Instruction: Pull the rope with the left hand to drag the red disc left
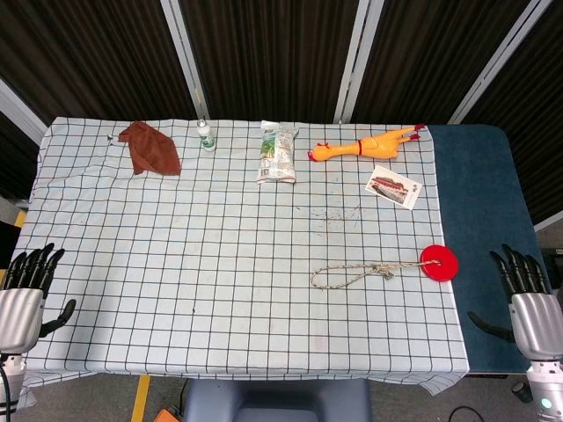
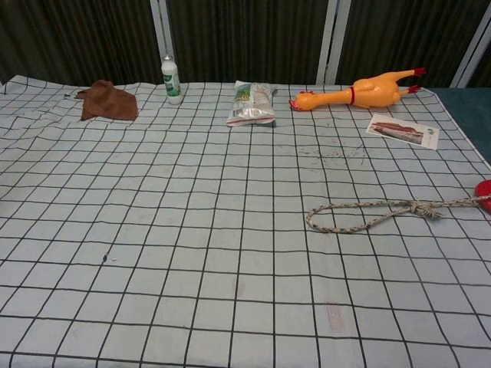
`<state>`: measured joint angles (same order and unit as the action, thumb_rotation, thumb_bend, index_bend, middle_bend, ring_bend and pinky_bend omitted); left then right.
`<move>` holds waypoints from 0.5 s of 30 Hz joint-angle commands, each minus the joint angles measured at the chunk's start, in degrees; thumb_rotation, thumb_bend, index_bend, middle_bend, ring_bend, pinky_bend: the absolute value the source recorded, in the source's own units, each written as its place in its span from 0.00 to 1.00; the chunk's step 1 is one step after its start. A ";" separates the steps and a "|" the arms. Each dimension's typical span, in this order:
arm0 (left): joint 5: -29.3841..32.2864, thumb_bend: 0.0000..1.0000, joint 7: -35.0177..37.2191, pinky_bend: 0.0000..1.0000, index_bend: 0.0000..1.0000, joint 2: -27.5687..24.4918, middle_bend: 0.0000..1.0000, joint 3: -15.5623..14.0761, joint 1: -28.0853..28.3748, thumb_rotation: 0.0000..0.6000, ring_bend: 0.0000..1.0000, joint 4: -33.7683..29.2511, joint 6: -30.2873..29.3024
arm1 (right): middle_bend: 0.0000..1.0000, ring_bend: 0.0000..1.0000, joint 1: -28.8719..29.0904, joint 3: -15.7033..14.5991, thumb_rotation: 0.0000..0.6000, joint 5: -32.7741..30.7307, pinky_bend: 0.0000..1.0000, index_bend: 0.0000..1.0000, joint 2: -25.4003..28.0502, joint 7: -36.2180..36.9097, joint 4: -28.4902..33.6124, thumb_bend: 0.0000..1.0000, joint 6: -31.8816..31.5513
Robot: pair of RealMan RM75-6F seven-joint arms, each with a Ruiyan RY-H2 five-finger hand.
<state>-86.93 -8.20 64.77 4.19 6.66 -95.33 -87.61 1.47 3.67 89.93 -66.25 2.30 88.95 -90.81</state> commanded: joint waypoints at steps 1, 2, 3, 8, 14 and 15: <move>0.04 0.34 0.02 0.00 0.00 -0.08 0.00 0.04 0.02 1.00 0.00 -0.09 0.01 | 0.00 0.00 0.05 0.01 1.00 0.01 0.00 0.00 0.01 -0.01 0.00 0.25 0.04; 0.05 0.34 0.03 0.00 0.00 -0.10 0.00 0.04 0.02 1.00 0.00 -0.12 0.02 | 0.00 0.00 0.05 0.00 1.00 0.00 0.00 0.00 0.02 0.00 -0.01 0.25 0.04; 0.05 0.34 0.03 0.00 0.00 -0.12 0.00 0.04 0.03 1.00 0.00 -0.15 0.03 | 0.00 0.00 0.05 0.00 1.00 0.00 0.00 0.00 0.03 0.01 -0.01 0.25 0.05; -1.11 0.34 0.17 0.00 0.00 -0.11 0.00 -0.68 0.35 1.00 0.00 -1.33 0.74 | 0.00 0.00 0.10 -0.14 1.00 0.25 0.00 0.00 0.23 0.21 0.10 0.25 0.11; -3.17 0.34 -0.67 0.00 0.00 1.08 0.00 -0.75 3.65 1.00 0.00 -3.27 4.90 | 0.00 0.00 -0.02 0.28 1.00 -0.38 0.00 0.00 0.51 0.78 0.30 0.25 -0.19; -3.50 0.34 -0.78 0.00 0.00 1.47 0.00 -0.70 4.47 1.00 0.00 -3.46 5.95 | 0.00 0.00 -0.02 0.38 1.00 -0.57 0.00 0.00 0.51 0.73 0.28 0.25 -0.17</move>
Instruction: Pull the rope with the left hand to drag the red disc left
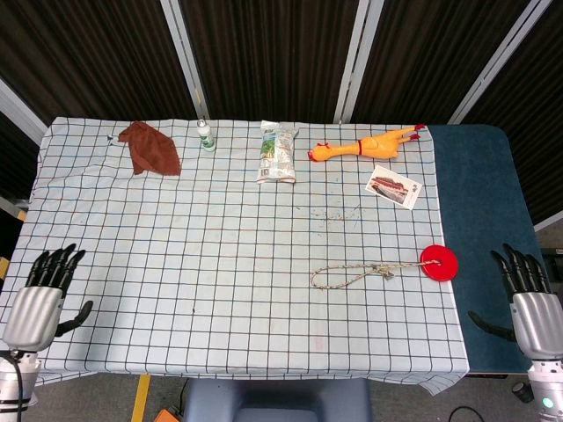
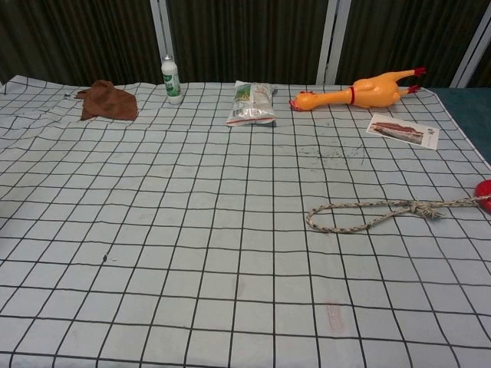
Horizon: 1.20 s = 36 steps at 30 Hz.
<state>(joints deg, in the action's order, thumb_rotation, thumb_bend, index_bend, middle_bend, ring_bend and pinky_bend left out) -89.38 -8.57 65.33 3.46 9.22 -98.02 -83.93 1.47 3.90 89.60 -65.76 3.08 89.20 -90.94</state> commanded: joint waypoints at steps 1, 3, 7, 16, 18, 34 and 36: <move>-1.44 0.34 -0.44 0.00 0.00 1.56 0.00 0.13 3.12 1.00 0.00 -1.01 3.82 | 0.00 0.00 0.01 0.26 1.00 -0.47 0.00 0.00 0.00 -0.18 0.06 0.25 0.05; -1.89 0.34 -0.53 0.00 0.00 2.73 0.00 0.46 5.24 1.00 0.00 -1.31 6.47 | 0.00 0.00 0.13 0.39 1.00 -0.73 0.00 0.00 0.02 -0.54 0.20 0.25 0.30; -2.71 0.34 -1.67 0.00 0.00 7.01 0.00 1.79 10.95 1.00 0.00 -1.15 12.92 | 0.00 0.00 0.77 1.05 1.00 -1.12 0.00 0.00 0.44 -1.68 0.79 0.25 0.82; 1.39 0.34 -8.42 0.00 0.00 19.72 0.00 5.51 24.29 1.00 0.00 1.12 28.78 | 0.00 0.00 2.12 1.85 1.00 -0.96 0.00 0.00 2.02 -3.12 3.21 0.25 1.86; 3.03 0.34 -9.73 0.00 0.00 22.41 0.00 6.45 26.77 1.00 0.00 2.29 31.43 | 0.00 0.00 1.99 1.78 1.00 -0.89 0.00 0.00 2.10 -3.00 3.31 0.25 1.61; 16.58 0.35 -21.24 0.00 0.00 38.68 0.00 10.67 42.62 1.00 0.00 18.71 43.73 | 0.00 0.00 -0.60 1.58 1.00 -3.37 0.00 0.00 1.57 2.12 -0.95 0.25 -0.50; 17.87 0.35 -22.29 0.00 0.00 39.67 0.00 10.71 43.85 1.00 0.00 20.44 44.31 | 0.00 0.00 -0.72 1.58 1.00 -3.51 0.00 0.00 1.48 2.63 -1.32 0.25 -0.51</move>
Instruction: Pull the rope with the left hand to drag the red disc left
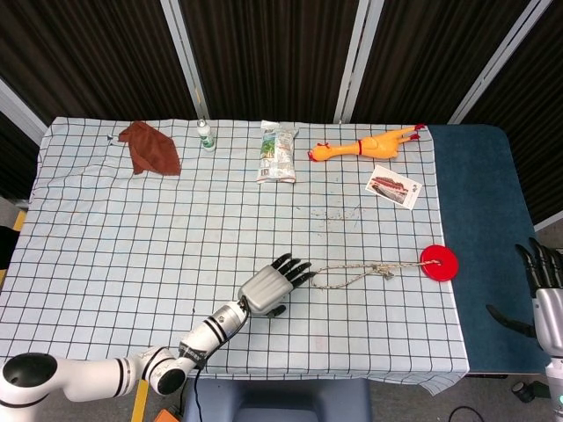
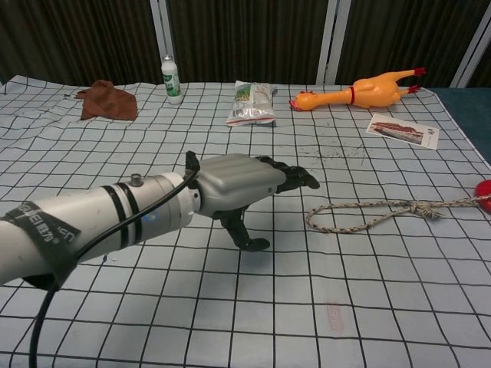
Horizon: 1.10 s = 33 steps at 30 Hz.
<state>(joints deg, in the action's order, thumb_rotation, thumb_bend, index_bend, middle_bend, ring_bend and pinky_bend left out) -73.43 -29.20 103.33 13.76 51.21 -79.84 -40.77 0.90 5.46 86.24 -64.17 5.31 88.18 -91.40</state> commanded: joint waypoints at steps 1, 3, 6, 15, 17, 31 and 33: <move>2.71 0.35 -2.27 0.00 0.00 2.17 0.00 0.31 2.48 1.00 0.00 3.22 1.39 | 0.00 0.00 -0.25 0.03 1.00 -0.25 0.00 0.00 -0.16 0.73 -0.59 0.25 -0.12; 3.74 0.35 -2.75 0.00 0.00 2.71 0.00 -0.02 3.09 1.00 0.00 4.19 1.59 | 0.00 0.00 -0.33 0.11 1.00 -0.60 0.00 0.00 -0.26 1.18 -1.10 0.25 -0.01; 4.91 0.35 -3.20 0.00 0.01 3.45 0.00 -0.75 3.78 1.00 0.00 5.50 1.52 | 0.00 0.00 -0.38 0.30 1.00 -1.14 0.00 0.00 -0.32 2.04 -1.82 0.25 0.28; 7.38 0.35 -3.15 0.00 0.03 6.17 0.00 -1.66 6.53 1.00 0.00 10.02 2.18 | 0.00 0.00 -0.54 0.43 1.00 -1.54 0.00 0.00 -0.65 3.67 -3.27 0.25 0.59; 7.77 0.36 -3.22 0.00 0.06 6.37 0.00 -1.93 7.02 1.00 0.00 10.52 2.33 | 0.00 0.00 -0.61 0.49 1.00 -1.75 0.00 0.00 -0.71 4.04 -3.68 0.25 0.67; 10.29 0.38 -6.20 0.00 0.22 4.77 0.00 -3.11 10.86 1.00 0.00 9.72 3.44 | 0.00 0.00 -0.53 0.73 1.00 -2.30 0.00 0.00 -1.53 5.00 -5.10 0.25 1.40; 10.89 0.39 -7.04 0.00 0.25 4.35 0.00 -3.26 11.34 1.00 0.00 9.24 3.37 | 0.00 0.00 -0.53 0.79 1.00 -2.40 0.00 0.00 -1.59 4.98 -5.17 0.25 1.46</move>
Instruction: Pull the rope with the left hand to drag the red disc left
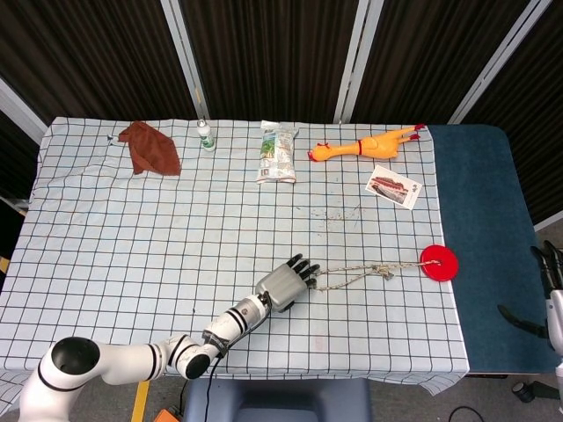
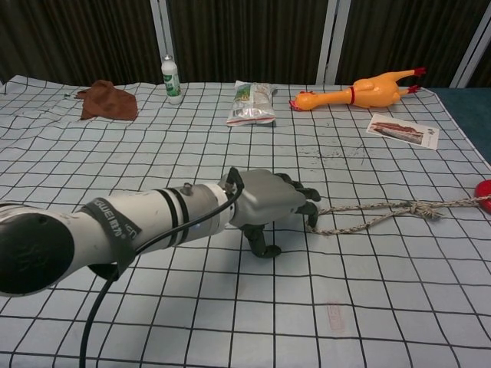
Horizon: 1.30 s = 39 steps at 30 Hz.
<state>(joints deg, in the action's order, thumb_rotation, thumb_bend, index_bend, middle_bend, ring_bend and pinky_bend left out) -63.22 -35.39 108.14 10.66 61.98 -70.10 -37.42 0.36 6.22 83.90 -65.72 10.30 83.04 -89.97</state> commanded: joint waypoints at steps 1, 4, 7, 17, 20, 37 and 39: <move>1.05 0.39 -1.31 0.00 0.28 -0.77 0.00 -0.27 0.81 1.00 0.00 -0.94 -0.15 | 0.00 0.00 0.01 0.06 1.00 -0.12 0.00 0.00 -0.04 0.02 -0.08 0.25 0.09; 2.02 0.41 -2.25 0.00 0.36 -1.51 0.00 -0.48 1.19 1.00 0.00 -2.05 -0.86 | 0.00 0.00 0.04 0.07 1.00 -0.16 0.00 0.00 -0.12 0.02 -0.16 0.25 0.24; 2.53 0.41 -2.70 0.00 0.43 -1.93 0.00 -0.86 1.36 1.00 0.00 -2.83 -1.67 | 0.00 0.00 0.09 0.03 1.00 -0.06 0.00 0.00 -0.20 -0.05 -0.17 0.25 0.35; 3.49 0.41 -3.45 0.00 0.47 -3.14 0.00 -3.05 1.42 1.00 0.00 -3.95 -2.99 | 0.00 0.00 0.24 0.05 1.00 -0.02 0.00 0.00 -0.23 -0.35 -0.08 0.25 0.67; 3.75 0.41 -3.69 0.00 0.49 -3.71 0.00 -3.40 1.42 1.00 0.00 -4.49 -3.54 | 0.00 0.00 0.32 0.06 1.00 0.04 0.00 0.00 -0.26 -0.48 -0.02 0.25 0.77; 5.22 0.56 -3.56 0.00 0.80 -5.26 0.00 -4.32 1.12 1.00 0.00 -6.96 -6.30 | 0.00 0.00 0.50 0.10 1.00 0.21 0.00 0.00 -0.24 -0.98 0.33 0.25 0.87; 5.00 0.60 -3.12 0.00 0.84 -5.73 0.00 -4.24 0.82 1.00 0.00 -7.46 -6.95 | 0.00 0.00 0.54 0.08 1.00 0.25 0.00 0.00 -0.20 -1.09 0.47 0.25 0.93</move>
<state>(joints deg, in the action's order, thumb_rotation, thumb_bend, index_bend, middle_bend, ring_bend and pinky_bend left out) -58.10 -38.71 102.63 6.35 62.96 -77.34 -44.11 0.89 6.30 84.15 -65.93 9.21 83.52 -89.06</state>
